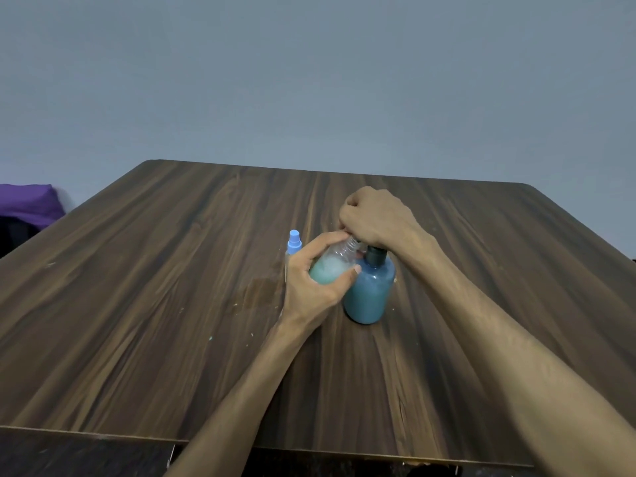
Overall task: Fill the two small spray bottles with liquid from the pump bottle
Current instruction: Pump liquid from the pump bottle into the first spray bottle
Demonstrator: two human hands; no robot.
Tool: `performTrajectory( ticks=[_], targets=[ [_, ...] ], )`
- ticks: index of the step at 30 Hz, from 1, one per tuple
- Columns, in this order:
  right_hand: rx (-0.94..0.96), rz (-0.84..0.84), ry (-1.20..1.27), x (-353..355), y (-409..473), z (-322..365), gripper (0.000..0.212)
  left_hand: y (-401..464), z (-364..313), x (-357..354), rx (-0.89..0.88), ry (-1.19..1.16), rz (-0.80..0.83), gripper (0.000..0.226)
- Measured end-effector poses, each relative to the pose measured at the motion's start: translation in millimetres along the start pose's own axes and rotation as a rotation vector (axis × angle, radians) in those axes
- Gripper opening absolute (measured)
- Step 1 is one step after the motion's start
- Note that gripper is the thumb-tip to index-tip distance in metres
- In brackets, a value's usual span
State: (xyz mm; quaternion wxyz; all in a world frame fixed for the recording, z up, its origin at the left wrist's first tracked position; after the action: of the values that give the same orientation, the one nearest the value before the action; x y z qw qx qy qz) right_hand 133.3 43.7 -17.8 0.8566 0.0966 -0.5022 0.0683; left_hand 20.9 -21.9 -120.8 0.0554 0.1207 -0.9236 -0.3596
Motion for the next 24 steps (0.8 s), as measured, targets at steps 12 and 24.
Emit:
performTrajectory(
  ticks=[12,24],
  targets=[
    [0.025,-0.046,0.027,8.3,1.8,1.1,0.029,-0.1,2.6,1.1,-0.020,0.020,0.009,0.036],
    [0.027,-0.051,-0.017,-0.1,-2.2,2.0,0.023,0.2,2.9,1.5,-0.013,0.025,0.007,0.037]
  ],
)
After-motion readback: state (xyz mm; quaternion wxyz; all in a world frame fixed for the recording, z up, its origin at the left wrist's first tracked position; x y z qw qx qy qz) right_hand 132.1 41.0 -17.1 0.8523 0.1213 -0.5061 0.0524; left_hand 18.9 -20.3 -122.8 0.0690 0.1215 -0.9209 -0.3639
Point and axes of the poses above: each hand's wrist, its own y-axis towards the middle knuckle, its own x-axis out of the back of the hand, z = x × y, the point moved 2 cm from there along y, towards the middle knuckle, and after that the axes turned 3 degrees about y, right-handed, at the moved point
